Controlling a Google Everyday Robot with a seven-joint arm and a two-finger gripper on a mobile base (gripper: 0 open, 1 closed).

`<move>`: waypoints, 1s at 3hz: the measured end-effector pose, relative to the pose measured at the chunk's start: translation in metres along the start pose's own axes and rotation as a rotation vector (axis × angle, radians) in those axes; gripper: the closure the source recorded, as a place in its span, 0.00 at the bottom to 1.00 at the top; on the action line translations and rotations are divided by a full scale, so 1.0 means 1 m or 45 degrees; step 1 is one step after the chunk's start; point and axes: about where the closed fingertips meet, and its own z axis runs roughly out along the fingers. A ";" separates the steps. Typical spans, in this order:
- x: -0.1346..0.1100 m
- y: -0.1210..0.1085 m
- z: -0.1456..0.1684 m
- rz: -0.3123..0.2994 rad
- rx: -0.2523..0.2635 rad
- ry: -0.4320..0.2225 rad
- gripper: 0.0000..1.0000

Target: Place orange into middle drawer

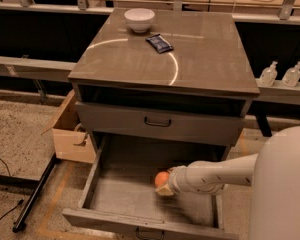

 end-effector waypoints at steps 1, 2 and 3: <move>0.005 0.001 0.007 0.009 -0.007 -0.012 0.82; 0.006 0.004 0.013 0.008 -0.017 -0.016 0.59; 0.006 0.008 0.017 -0.004 -0.030 -0.005 0.36</move>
Offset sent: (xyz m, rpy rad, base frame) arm -0.0002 0.0061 -0.0206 0.0224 0.0077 0.0100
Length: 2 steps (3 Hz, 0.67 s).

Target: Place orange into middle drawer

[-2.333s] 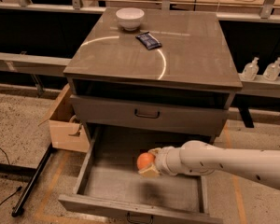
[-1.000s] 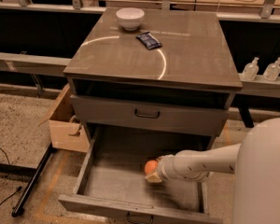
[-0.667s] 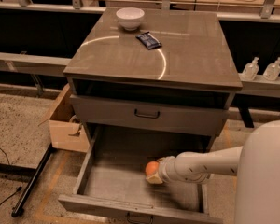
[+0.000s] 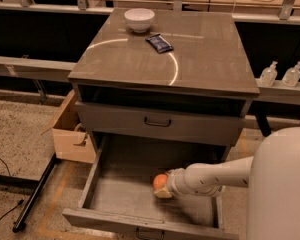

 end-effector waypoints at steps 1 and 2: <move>0.001 0.004 0.003 0.009 -0.014 0.011 0.13; 0.001 0.005 0.003 0.017 -0.017 0.011 0.00</move>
Offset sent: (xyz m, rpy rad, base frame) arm -0.0039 0.0022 -0.0023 0.0073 0.0226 -0.0132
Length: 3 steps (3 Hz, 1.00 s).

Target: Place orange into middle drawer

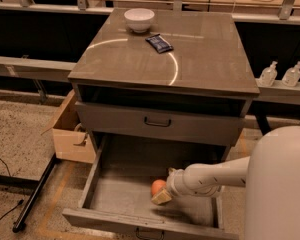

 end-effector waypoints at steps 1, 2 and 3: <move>0.001 0.000 -0.015 0.026 0.018 0.001 0.16; 0.006 -0.014 -0.059 0.075 0.142 0.044 0.47; 0.018 -0.027 -0.104 0.102 0.285 0.115 0.70</move>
Offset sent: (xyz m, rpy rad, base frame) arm -0.0242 -0.0727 0.0814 -0.1155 -0.0800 -0.1935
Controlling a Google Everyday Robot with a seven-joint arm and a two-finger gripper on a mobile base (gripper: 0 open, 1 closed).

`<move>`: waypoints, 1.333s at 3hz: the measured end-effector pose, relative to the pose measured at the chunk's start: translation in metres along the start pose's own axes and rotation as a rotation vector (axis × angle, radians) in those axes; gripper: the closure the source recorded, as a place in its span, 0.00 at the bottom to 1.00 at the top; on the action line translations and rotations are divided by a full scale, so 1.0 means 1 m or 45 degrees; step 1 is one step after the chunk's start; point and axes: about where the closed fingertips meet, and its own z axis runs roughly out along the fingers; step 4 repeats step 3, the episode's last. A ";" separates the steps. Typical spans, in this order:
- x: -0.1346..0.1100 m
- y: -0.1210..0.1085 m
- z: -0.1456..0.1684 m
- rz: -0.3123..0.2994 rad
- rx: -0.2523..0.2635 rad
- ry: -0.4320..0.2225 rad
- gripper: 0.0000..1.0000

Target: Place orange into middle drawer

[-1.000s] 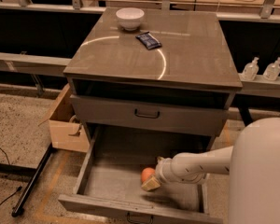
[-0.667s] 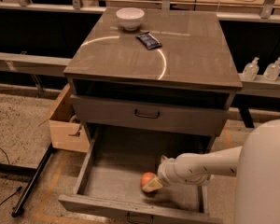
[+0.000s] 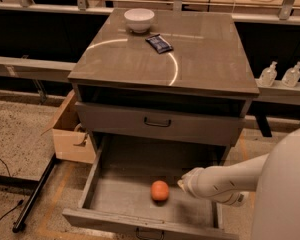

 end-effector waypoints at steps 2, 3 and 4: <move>0.016 -0.025 -0.036 0.008 0.159 0.122 1.00; 0.015 -0.026 -0.036 0.006 0.160 0.121 1.00; 0.015 -0.026 -0.036 0.006 0.160 0.121 1.00</move>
Offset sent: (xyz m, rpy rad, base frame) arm -0.0088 -0.0335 0.0239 -0.0905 -0.0306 -0.0706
